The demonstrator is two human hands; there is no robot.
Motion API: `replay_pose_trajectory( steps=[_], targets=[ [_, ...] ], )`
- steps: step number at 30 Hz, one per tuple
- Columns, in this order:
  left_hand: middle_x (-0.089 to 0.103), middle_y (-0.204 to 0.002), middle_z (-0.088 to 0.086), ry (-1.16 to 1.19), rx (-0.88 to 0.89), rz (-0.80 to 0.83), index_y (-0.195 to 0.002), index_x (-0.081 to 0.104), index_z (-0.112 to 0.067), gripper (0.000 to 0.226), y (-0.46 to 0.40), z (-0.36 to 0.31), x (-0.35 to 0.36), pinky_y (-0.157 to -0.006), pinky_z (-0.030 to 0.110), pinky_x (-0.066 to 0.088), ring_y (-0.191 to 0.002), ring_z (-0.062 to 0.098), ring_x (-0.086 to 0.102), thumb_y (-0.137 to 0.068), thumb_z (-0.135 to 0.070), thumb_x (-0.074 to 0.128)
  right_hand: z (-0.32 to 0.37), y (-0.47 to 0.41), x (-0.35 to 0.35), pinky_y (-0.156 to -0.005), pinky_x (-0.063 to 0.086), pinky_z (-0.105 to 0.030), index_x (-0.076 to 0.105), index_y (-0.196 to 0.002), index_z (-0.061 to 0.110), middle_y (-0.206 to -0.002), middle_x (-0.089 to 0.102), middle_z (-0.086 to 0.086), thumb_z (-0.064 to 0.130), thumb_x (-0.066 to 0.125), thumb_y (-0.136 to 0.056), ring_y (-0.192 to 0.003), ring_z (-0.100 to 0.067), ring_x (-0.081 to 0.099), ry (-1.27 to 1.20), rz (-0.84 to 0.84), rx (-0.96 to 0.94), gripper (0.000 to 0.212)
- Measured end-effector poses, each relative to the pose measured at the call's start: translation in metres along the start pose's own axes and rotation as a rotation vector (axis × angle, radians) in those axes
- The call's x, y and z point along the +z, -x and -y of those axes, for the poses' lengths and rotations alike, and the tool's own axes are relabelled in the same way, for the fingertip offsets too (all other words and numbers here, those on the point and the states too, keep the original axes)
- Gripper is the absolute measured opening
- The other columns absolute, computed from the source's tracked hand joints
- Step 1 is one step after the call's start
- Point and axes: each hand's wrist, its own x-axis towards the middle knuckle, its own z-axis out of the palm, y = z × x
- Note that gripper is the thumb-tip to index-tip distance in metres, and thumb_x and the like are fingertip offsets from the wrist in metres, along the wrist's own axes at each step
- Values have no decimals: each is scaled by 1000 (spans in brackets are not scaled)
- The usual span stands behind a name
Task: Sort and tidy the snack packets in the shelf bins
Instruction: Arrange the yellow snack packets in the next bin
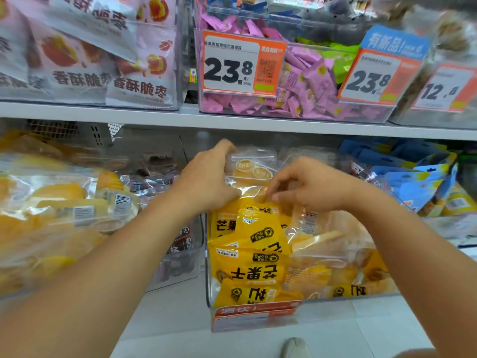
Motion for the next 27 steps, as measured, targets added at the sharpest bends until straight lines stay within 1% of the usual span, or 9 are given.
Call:
replay_pose_trajectory(
  steps=[3,5,7,9,11,18,20,22,27],
  targets=[
    [55,-121,-1,-48,73,19,-147,33,-38,93,0,-2,0,-92,44,52,-108,23,57,-71,-30,86,7,9,-7,-84,53,-23,76,-105,27,-97,72,13,18,67,-92,-91,-1,65,-44,-167,-32,18],
    [50,-128,3,-81,53,10,-144,41,-33,90,-3,0,0,-97,47,49,-116,27,55,-68,-40,88,11,7,0,-88,51,-27,71,-117,28,-108,69,12,29,67,-93,-99,-2,62,60,-193,-51,24],
    [51,-131,4,-113,19,14,-138,50,-25,85,-7,1,-1,-102,47,46,-119,30,53,-65,-47,89,9,0,14,-96,48,-34,58,-134,25,-123,61,4,36,68,-91,-112,-13,58,188,-235,-23,46],
    [57,-128,3,-97,-5,25,-132,57,-22,78,-9,1,-3,-101,43,46,-117,27,55,-65,-45,90,3,-8,21,-102,45,-39,41,-146,22,-135,49,-4,38,69,-90,-122,-24,53,229,-300,53,65],
    [62,-121,-1,-49,-22,27,-130,59,-24,69,-10,3,-4,-96,37,49,-111,23,59,-69,-35,90,-3,-15,19,-101,46,-39,38,-149,20,-136,47,-7,37,68,-91,-120,-27,54,188,-371,125,67],
    [54,-120,-1,27,-51,19,-145,44,-29,94,-7,0,-7,-92,33,49,-110,20,56,-65,-17,92,-4,-36,19,-92,48,-35,68,-117,28,-118,58,-3,35,75,-86,-105,-23,57,165,-413,136,32],
    [51,-111,0,-7,-53,-37,-125,52,-28,76,-7,0,-9,-82,34,49,-101,20,55,-62,-13,91,-2,-39,18,-87,49,-37,70,-96,27,-108,60,-2,30,74,-87,-101,-23,57,170,-429,177,11],
    [48,-99,-5,-79,-74,-73,-100,55,-26,54,-5,0,-10,-72,31,42,-92,20,53,-61,-17,92,-2,-39,15,-79,46,-33,68,-80,26,-92,61,3,27,75,-87,-94,-20,57,163,-428,183,10],
    [58,-91,-7,-134,-107,-52,-79,66,-29,30,-3,0,-9,-70,30,41,-84,18,57,-66,-33,93,8,-41,12,-73,51,-35,78,-85,17,-77,65,8,21,77,-85,-78,-15,61,59,-425,55,4]
  ],
)
